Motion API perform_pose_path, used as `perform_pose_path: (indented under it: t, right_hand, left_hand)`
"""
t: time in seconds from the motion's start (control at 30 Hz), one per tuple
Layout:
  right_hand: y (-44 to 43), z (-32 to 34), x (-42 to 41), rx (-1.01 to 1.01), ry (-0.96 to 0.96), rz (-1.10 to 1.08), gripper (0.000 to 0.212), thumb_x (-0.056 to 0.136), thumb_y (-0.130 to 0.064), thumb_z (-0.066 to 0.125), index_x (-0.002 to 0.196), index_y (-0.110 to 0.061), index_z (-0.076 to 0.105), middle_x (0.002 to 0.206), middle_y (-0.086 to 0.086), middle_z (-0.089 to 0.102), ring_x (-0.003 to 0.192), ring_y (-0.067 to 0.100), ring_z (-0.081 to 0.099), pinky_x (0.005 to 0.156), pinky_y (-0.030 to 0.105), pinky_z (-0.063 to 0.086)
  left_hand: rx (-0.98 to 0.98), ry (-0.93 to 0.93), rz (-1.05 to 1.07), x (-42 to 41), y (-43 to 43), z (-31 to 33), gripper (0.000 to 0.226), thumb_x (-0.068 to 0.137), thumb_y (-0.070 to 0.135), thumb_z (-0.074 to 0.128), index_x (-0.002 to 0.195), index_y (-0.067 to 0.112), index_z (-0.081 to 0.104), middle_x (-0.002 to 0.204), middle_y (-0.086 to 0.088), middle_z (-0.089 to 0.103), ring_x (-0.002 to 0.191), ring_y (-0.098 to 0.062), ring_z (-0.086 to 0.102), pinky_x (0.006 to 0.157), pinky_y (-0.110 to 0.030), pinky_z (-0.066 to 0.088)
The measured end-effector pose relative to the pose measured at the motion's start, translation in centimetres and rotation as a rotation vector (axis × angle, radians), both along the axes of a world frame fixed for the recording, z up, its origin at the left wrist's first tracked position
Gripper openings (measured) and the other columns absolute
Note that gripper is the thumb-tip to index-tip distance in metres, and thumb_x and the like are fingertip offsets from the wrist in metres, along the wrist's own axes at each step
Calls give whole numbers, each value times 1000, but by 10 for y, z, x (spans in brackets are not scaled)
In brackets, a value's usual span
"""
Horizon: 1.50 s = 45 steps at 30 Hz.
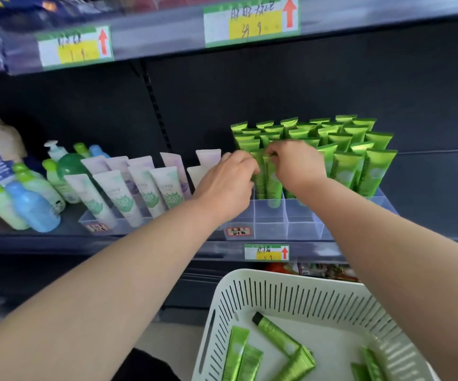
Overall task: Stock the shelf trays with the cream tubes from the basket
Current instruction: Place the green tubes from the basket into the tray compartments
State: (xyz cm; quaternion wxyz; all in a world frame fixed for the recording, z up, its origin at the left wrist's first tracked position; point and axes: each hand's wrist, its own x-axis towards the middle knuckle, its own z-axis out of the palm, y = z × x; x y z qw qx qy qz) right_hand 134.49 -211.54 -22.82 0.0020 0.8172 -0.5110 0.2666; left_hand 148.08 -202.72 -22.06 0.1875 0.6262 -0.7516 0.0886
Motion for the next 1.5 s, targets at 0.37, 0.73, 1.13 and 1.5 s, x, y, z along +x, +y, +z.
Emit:
perform_pose_path:
  t: [0.37,0.73,1.13,1.5]
  right_hand:
    - [49,-18,-40,-229,-51,9,33,87,-3,53,112,-21,66,107,4,63,101,30,52,61,31,36]
    - [167,-141,-110,-10,123,129,37,76,4,61,101,-21,70,103,0,66,94,28,56,67,34,43]
    - [206,-249,-133,648,354,250,27,93,-13,48,109,-30,62,107,-5,63,100,17,57,80,33,51]
    - [218,-298,-101,1011,667,508,50,84,-31,64,131,-21,47,126,5,56,112,25,53,87,31,43]
  left_hand:
    - [61,72,-37,-15,40,-26,27,94,12,53,120,15,59,130,2,51,121,-17,44,95,-32,39]
    - [339,91,-106,-46,111,-133,27,94,13,52,120,18,58,131,2,52,124,-17,44,103,-35,37]
    - [736,48,-26,-64,138,-244,26,94,17,56,119,18,56,114,0,55,90,-11,59,66,-20,46]
    - [735,79,-45,-60,141,-269,35,95,16,53,131,15,50,131,-2,55,111,-15,55,83,-23,40]
